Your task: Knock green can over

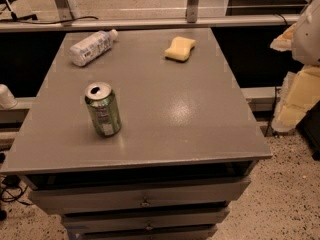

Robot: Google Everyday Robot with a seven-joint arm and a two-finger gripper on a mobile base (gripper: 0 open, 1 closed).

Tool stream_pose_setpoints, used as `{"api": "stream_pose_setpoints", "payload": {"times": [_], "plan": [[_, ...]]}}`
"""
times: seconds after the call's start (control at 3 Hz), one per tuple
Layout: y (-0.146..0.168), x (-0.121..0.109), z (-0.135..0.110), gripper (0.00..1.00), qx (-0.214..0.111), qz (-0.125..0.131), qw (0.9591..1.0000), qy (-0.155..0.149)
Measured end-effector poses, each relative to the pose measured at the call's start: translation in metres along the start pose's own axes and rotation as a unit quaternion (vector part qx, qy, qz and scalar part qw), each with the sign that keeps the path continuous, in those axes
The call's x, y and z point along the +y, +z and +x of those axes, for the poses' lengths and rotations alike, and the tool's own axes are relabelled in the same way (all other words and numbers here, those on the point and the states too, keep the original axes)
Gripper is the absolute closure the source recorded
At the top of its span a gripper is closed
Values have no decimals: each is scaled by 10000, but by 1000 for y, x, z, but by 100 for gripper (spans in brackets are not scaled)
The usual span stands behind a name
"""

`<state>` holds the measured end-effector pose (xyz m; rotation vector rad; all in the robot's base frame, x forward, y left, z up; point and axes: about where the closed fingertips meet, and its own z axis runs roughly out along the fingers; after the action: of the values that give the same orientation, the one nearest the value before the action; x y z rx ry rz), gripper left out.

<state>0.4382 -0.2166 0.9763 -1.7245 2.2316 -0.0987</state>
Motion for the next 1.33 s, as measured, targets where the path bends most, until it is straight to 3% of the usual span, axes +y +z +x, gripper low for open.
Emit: {"api": "stream_pose_setpoints", "payload": {"times": [0.67,1.0,1.33], "plan": [[2,1,-5,0,-154,13,9999,46],[16,7,-24,0,-669,-6,9977,101],[47,18,-58,0,-1540,-169,9876,241]]}}
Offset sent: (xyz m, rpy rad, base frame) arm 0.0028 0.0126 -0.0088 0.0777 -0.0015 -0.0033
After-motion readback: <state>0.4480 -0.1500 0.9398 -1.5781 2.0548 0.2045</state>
